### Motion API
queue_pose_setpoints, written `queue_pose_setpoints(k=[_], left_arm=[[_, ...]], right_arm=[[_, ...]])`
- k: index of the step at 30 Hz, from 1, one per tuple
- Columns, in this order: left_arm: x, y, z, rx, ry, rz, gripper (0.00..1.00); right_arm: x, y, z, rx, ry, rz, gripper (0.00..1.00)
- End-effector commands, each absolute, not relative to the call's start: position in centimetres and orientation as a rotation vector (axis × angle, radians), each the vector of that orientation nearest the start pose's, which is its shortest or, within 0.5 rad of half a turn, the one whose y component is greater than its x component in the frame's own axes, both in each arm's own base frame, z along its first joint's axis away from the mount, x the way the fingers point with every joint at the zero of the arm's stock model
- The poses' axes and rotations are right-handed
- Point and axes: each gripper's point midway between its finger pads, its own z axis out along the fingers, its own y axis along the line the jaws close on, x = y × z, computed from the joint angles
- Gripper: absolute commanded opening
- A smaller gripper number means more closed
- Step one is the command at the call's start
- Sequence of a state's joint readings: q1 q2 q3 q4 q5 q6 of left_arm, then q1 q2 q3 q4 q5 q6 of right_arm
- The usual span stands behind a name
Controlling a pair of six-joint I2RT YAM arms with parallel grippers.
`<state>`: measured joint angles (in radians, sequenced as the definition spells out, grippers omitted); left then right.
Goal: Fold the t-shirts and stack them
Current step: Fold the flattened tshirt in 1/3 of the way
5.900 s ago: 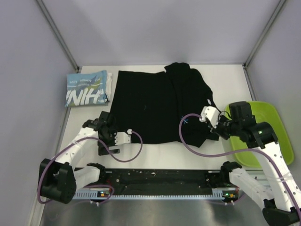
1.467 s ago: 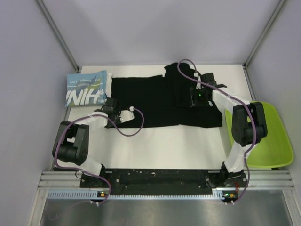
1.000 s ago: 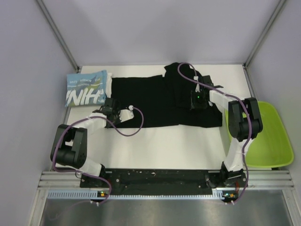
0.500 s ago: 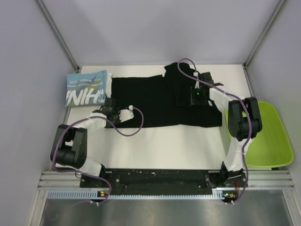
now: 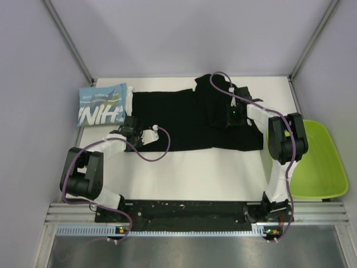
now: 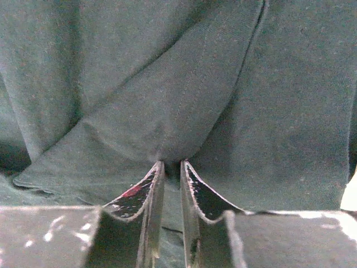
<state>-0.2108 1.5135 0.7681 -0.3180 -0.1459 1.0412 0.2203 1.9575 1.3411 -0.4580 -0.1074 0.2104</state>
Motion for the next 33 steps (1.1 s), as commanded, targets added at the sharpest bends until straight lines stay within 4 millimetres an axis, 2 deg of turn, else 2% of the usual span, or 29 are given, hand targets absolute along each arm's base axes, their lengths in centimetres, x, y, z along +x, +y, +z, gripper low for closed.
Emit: queue_pose_setpoints(k=[1,2,3,5,8,11,13,16,24,26,28,30,33], left_arm=[[33.5,-1.0,4.2,1.497,2.209,0.458,0.00],[33.4,-0.9,4.2,1.505,2.207,0.462,0.00],[33.3,-0.9,4.2,1.505,2.205,0.463,0.00],[33.1,-0.7,4.2,1.515,2.203,0.477,0.00],[33.0,-0.5,4.3,1.520,2.197,0.489,0.00],[33.1,-0.5,4.4,1.518,2.196,0.494,0.00],[33.2,-0.5,4.5,1.516,2.195,0.495,0.00],[33.2,-0.5,4.5,1.514,2.199,0.495,0.00],[33.2,-0.3,4.6,1.510,2.203,0.508,0.00],[33.1,-0.2,4.6,1.513,2.206,0.511,0.00],[33.1,-0.1,4.7,1.509,2.205,0.520,0.00],[33.0,0.1,4.8,1.508,2.202,0.534,0.00],[33.2,0.2,5.1,1.501,2.186,0.556,0.00]], right_arm=[[42.9,13.1,3.0,-0.074,2.647,0.319,0.10],[43.0,13.0,3.3,-0.075,2.639,0.315,0.03],[43.2,12.9,3.9,-0.079,2.624,0.304,0.00],[43.6,12.5,5.4,-0.087,2.587,0.273,0.00],[44.9,12.4,8.7,-0.108,2.502,0.251,0.00],[46.4,13.2,11.7,-0.155,2.422,0.270,0.00],[47.5,14.1,12.9,-0.189,2.386,0.277,0.00],[48.8,15.7,13.7,-0.225,2.365,0.320,0.00],[52.6,22.1,13.3,-0.292,2.320,0.489,0.01],[53.3,22.6,13.1,-0.280,2.318,0.491,0.28],[53.2,22.6,12.8,-0.274,2.328,0.485,0.48],[52.6,21.6,13.2,-0.273,2.341,0.433,0.54],[50.9,17.9,14.9,-0.199,2.347,0.242,0.54]])
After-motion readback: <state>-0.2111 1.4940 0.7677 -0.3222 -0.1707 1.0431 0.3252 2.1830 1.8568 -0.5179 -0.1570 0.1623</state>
